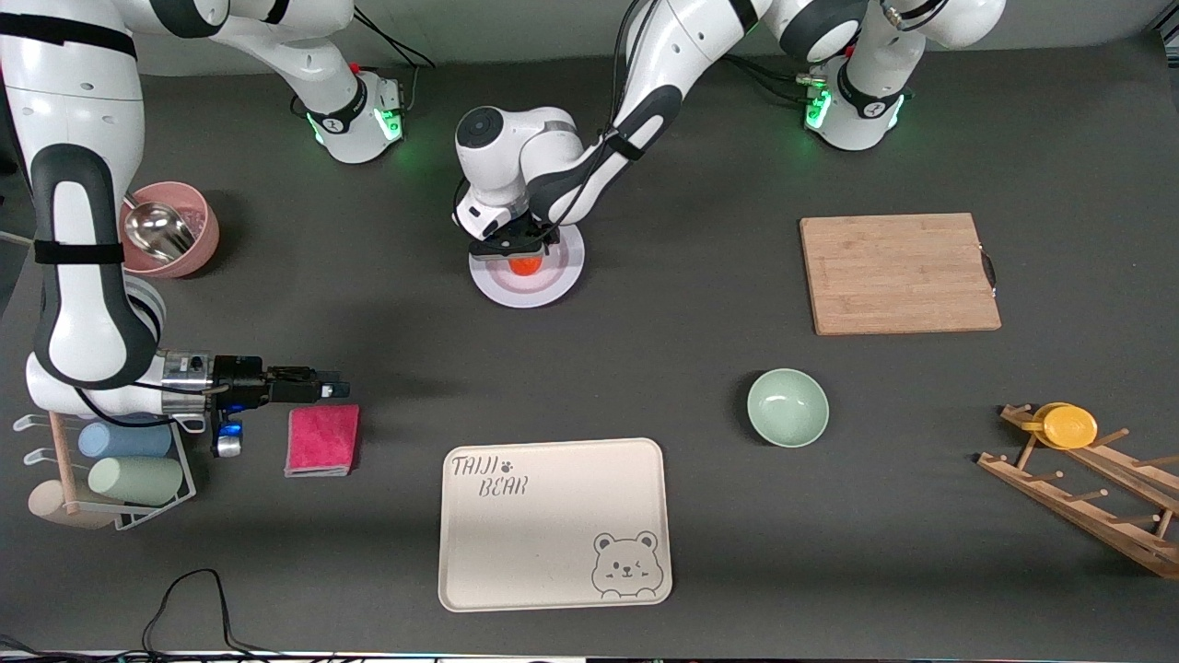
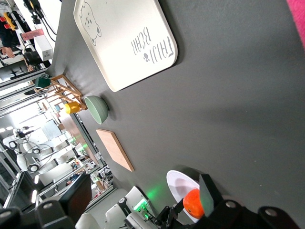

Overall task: Place orange and plate with both arms
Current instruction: 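Lower the orange onto the white plate and open the left gripper, then withdraw the left gripper while the right gripper reaches toward the plate rim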

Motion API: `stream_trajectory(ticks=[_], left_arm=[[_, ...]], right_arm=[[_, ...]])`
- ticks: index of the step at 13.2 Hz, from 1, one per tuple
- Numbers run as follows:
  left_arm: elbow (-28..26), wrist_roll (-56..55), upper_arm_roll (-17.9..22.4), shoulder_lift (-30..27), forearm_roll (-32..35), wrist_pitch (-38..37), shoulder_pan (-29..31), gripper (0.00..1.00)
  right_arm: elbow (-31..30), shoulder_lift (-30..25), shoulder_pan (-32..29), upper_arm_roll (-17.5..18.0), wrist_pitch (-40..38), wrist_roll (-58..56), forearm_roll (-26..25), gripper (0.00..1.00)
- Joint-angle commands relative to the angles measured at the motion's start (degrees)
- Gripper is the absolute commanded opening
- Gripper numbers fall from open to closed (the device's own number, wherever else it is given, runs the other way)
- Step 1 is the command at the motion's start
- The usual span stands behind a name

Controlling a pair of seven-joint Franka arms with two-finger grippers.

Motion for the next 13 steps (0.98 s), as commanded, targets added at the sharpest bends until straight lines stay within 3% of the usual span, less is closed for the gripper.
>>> stream_trajectory(ticks=[1,4,6,11,13], left_arm=[[3.4,0.0,-0.1,-4.6,0.1,-9.4,0.5,1.0],[1.7,3.2,-0.1,-14.8,-5.0,-16.7,4.8,1.0],[-1.8,8.8,0.0,-22.4,-9.7,-21.7,11.2,1.0],[-11.5,22.8,-0.1,-35.5,-11.0,-24.7,31.2,1.0],[-11.6,34.5,0.0,-37.7,-13.6,-28.4,40.9,1.0]], right_arm=[[-3.5,-0.8,0.4,-0.2,0.3,-1.5,4.0,1.0],[-7.8,-1.3,1.0,-0.2,0.6,-3.3,11.2,1.0],[-12.3,-1.7,1.0,-0.2,1.6,-9.1,15.3,1.0],[-23.1,-6.4,1.7,-0.2,1.4,-19.1,16.7,1.0],[-27.9,-8.7,1.9,-0.2,1.4,-24.4,16.7,1.0]])
